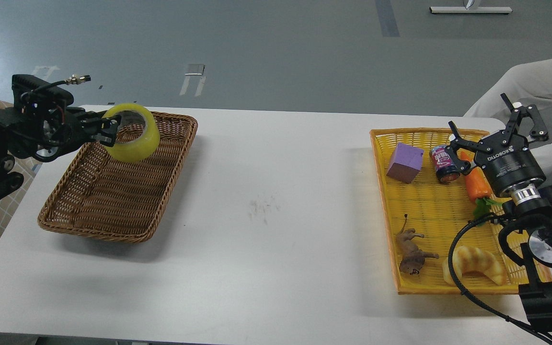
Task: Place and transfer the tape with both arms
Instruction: 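Lift the tape roll and carry it over the wicker basket, then lower the tape into the basket and open the left gripper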
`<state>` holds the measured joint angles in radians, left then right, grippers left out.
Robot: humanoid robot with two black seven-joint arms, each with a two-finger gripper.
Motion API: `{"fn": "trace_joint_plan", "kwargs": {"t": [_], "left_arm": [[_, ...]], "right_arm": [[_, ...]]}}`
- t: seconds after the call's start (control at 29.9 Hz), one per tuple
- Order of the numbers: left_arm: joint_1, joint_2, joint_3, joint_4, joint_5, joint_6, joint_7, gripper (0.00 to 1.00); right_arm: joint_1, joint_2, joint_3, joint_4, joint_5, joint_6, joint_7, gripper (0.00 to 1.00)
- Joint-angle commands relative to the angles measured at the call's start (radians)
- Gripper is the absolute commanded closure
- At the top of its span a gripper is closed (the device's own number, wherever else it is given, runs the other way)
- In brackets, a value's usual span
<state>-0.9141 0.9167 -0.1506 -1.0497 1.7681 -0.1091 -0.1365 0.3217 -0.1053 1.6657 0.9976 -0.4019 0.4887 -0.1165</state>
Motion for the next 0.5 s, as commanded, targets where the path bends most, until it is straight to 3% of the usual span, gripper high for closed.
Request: {"fn": "trace_joint_plan", "kwargs": {"t": [0.0, 0.47], "left_arm": [[0.04, -0.001, 0.0, 0.004, 0.002, 0.009, 0.0, 1.0], [0.127, -0.019, 0.002, 0.023, 0.002, 0.039, 0.002, 1.0]], "right_arm": [[0.0, -0.001, 0.0, 0.0, 0.0, 0.0, 0.0, 0.0], [-0.003, -0.001, 0.0, 0.003, 0.0, 0.0, -0.002, 0.0]]}}
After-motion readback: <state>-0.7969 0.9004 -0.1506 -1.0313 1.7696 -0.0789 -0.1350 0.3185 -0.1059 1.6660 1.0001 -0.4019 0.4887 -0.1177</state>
